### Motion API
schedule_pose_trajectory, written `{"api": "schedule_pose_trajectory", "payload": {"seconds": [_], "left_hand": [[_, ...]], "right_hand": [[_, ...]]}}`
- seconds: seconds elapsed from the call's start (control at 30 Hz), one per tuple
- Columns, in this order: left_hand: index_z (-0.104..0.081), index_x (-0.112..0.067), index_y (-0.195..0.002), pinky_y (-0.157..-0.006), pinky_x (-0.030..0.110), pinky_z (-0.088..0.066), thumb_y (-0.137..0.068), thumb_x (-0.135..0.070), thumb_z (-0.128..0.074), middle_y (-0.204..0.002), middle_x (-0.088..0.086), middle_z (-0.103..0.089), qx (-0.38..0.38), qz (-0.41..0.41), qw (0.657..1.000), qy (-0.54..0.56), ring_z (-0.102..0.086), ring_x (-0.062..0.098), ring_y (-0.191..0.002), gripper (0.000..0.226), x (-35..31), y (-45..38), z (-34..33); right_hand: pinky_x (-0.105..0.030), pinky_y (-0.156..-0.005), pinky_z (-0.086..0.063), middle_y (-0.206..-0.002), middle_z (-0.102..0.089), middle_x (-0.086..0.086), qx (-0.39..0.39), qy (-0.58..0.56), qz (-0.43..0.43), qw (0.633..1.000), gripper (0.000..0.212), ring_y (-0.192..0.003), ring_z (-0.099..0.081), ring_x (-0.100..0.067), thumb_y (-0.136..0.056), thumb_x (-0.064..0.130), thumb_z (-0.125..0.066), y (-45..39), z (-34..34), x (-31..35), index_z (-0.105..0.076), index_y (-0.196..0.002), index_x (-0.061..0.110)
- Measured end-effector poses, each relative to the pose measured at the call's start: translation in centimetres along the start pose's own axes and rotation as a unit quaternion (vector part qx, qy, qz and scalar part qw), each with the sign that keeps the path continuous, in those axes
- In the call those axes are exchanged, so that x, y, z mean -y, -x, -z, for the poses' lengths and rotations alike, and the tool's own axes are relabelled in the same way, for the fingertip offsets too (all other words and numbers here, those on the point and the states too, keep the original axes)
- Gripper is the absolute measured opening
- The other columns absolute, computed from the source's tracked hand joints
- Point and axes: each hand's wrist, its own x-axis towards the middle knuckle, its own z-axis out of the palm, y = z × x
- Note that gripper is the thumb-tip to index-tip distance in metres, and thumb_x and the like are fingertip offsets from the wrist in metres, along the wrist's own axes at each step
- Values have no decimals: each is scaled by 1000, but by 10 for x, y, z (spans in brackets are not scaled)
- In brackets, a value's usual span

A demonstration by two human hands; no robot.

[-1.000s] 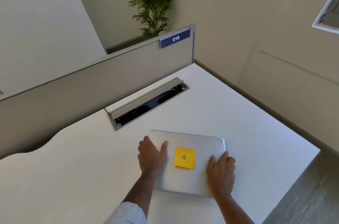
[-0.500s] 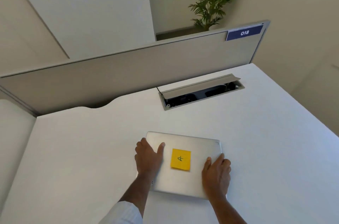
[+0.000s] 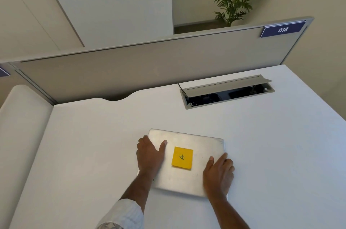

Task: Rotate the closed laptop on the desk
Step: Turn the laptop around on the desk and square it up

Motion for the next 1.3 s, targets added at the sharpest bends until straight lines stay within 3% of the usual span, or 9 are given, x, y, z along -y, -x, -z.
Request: {"api": "schedule_pose_trajectory", "payload": {"seconds": [0.53, 0.73, 0.8, 0.9, 1.03, 1.13, 1.3], "left_hand": [[-55, -2, -110, -87, 49, -44, -82, -59, -69, -107, 16, -55, -16, 18, 999, -36, -52, 38, -103, 66, 0, -5, -11], [-55, -2, -109, -80, 46, -45, -89, -64, -58, -102, 15, -56, -12, -33, 994, -102, -53, 35, -95, 66, 4, 1, -8], [-52, 1, -122, -83, 45, -46, -93, -63, -50, -110, 15, -57, -13, -62, 989, -132, -53, 33, -99, 70, 8, 3, -7], [-41, 4, -144, -99, 46, -46, -99, -59, -40, -136, 19, -53, -15, -103, 985, -140, -52, 36, -120, 78, 15, 8, -9], [-30, -2, -154, -117, 48, -33, -94, -67, -13, -159, 22, -34, 3, -125, 979, -160, -37, 38, -143, 90, 16, 18, -9], [-32, -8, -154, -115, 48, -37, -93, -70, -12, -159, 24, -31, 6, -128, 975, -181, -38, 39, -141, 90, 17, 22, -8], [-34, -15, -154, -98, 47, -46, -95, -72, -23, -154, 25, -37, 10, -103, 971, -215, -47, 38, -128, 83, 17, 26, -5]], "right_hand": [[-44, -67, -49, -112, -56, -19, 1, 40, 12, 999, 59, -89, -55, -37, -99, 36, -48, -1, -4, 1, -42, -139, -7], [-45, -70, -47, -116, -53, -20, -6, 62, 16, 998, 60, -94, -54, -36, -98, 33, -51, -1, -9, 0, -40, -139, -8], [-46, -74, -47, -123, -49, -20, -7, 71, 30, 997, 61, -100, -52, -35, -99, 34, -48, -4, -9, -2, -37, -141, -8], [-47, -81, -48, -134, -44, -20, -12, 65, 41, 997, 64, -110, -49, -35, -100, 35, -46, -4, -10, -2, -32, -144, -8], [-49, -89, -48, -146, -39, -24, -15, 58, 50, 997, 68, -119, -49, -38, -100, 36, -46, 3, -10, -5, -30, -147, -10], [-49, -89, -48, -148, -40, -25, -14, 63, 51, 997, 69, -118, -50, -39, -99, 40, -46, 6, -7, -9, -31, -147, -8], [-46, -79, -50, -141, -47, -21, -11, 76, 52, 996, 70, -108, -55, -37, -98, 47, -43, 11, -1, -10, -36, -147, -2]]}}
